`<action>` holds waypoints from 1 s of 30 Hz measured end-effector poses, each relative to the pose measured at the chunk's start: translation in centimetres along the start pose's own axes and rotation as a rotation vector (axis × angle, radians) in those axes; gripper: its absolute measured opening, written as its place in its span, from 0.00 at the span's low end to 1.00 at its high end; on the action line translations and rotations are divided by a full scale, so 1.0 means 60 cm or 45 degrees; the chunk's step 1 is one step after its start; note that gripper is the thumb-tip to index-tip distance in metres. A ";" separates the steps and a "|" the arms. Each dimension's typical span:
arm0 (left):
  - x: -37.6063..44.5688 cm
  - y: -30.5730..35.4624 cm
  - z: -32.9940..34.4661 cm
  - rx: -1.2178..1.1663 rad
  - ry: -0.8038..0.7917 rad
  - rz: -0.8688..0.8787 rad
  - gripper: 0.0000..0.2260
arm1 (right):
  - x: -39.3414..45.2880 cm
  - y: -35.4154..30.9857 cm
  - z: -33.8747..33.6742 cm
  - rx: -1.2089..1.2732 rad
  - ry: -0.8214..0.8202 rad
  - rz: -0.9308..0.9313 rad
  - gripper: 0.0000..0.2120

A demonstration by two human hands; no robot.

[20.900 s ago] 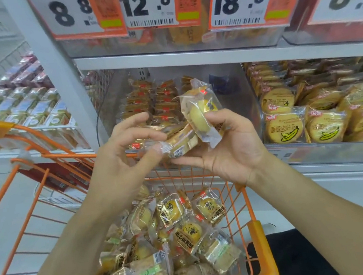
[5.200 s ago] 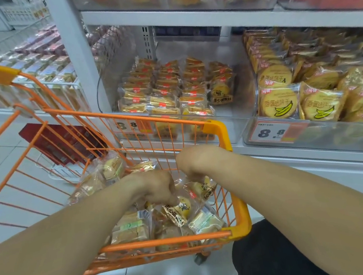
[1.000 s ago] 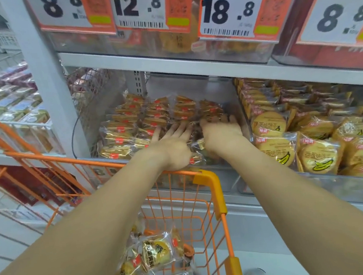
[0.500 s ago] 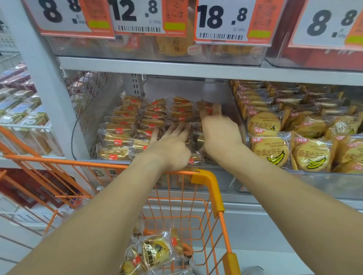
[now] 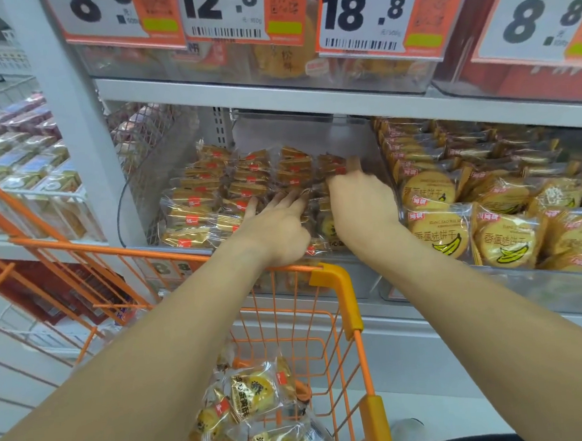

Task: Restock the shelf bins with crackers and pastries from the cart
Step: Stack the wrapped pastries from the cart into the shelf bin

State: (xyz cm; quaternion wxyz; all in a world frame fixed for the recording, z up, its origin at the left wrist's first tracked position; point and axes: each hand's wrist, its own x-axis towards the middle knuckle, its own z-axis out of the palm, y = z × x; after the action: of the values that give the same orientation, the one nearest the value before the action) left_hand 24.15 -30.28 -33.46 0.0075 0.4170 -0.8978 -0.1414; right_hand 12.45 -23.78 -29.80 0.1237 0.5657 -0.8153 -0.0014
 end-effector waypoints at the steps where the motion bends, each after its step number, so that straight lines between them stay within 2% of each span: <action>1: 0.000 0.000 0.000 -0.002 0.001 0.002 0.29 | 0.000 0.000 0.003 0.016 -0.039 -0.018 0.16; 7: -0.001 0.002 0.000 -0.041 0.039 0.024 0.29 | 0.007 0.005 0.021 -0.063 -0.212 -0.114 0.18; 12: -0.006 0.002 -0.002 -0.097 0.139 0.049 0.28 | 0.011 0.001 0.032 -0.045 -0.304 -0.082 0.20; 14: -0.011 0.004 -0.004 -0.113 0.274 0.053 0.24 | 0.012 0.001 0.034 -0.009 -0.292 -0.064 0.22; 17: -0.029 0.008 -0.006 -0.140 0.694 0.123 0.15 | 0.010 0.003 0.026 0.095 -0.270 -0.047 0.29; 20: -0.056 0.005 -0.010 -0.222 0.909 0.331 0.10 | -0.007 0.002 0.008 0.193 -0.191 -0.098 0.35; 23: -0.093 -0.001 -0.036 -0.244 0.981 0.439 0.08 | -0.035 -0.004 -0.018 0.259 0.018 -0.219 0.25; 25: -0.129 -0.005 -0.054 -0.327 0.977 0.419 0.08 | -0.054 -0.011 -0.039 0.382 0.155 -0.275 0.13; 27: -0.169 -0.010 -0.064 -0.382 0.875 0.354 0.08 | -0.076 -0.021 -0.058 0.634 0.163 -0.344 0.04; 29: -0.206 -0.023 -0.067 -0.318 0.620 0.182 0.08 | -0.100 -0.039 -0.074 0.807 0.039 -0.471 0.03; 30: -0.222 -0.033 -0.067 -0.248 0.411 0.078 0.07 | -0.113 -0.050 -0.079 0.822 -0.060 -0.560 0.03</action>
State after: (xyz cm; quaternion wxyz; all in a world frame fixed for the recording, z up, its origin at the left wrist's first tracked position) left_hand 34.88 -22.48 -28.72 0.1961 0.4041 -0.8793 -0.1585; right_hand 18.41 -17.94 -26.97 -0.0826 0.7367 -0.6356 0.2155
